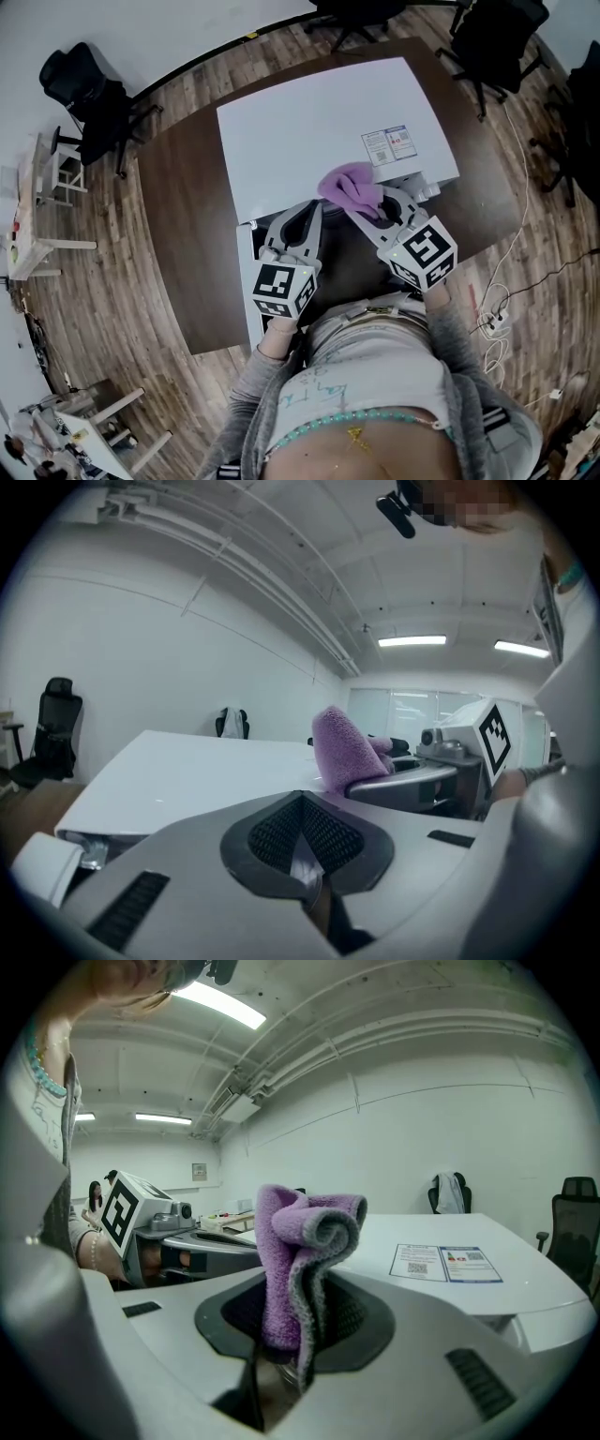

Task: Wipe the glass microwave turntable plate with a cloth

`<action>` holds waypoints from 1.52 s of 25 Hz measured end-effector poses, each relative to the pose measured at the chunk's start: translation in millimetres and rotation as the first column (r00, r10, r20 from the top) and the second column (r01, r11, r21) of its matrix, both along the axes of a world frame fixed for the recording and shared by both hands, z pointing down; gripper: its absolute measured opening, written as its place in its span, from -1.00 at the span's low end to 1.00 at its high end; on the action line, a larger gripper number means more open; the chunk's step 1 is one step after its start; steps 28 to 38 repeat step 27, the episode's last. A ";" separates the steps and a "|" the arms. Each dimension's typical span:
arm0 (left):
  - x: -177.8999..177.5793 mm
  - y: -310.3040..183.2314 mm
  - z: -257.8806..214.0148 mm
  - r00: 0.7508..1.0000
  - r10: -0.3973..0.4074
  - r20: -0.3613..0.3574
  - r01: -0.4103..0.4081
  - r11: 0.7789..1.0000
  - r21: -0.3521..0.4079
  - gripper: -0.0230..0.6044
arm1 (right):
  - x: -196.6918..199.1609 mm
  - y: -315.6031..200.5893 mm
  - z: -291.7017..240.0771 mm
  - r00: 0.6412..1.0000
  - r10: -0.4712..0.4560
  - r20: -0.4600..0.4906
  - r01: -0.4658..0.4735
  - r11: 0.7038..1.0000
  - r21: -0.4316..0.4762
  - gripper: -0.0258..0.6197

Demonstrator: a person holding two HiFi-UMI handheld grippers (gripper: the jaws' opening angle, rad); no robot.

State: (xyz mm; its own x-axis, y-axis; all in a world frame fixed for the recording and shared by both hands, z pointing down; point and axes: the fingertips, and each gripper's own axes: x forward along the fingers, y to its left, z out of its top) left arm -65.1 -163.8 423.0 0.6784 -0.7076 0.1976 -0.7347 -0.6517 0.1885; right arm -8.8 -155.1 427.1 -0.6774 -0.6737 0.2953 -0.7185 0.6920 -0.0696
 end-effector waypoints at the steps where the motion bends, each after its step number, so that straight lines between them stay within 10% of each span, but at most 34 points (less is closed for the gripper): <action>1: 0.7 0.6 0.3 1.000 0.001 -0.010 -0.001 1.000 -0.006 -0.89 | 0.6 0.8 0.6 1.000 -0.002 0.000 0.002 1.000 -0.002 -0.57; 38: 1.0 -2.5 1.6 1.000 -0.001 -0.025 0.000 1.000 -0.019 -0.89 | -0.7 -3.5 3.4 1.000 -0.009 0.003 0.009 1.000 -0.018 -0.57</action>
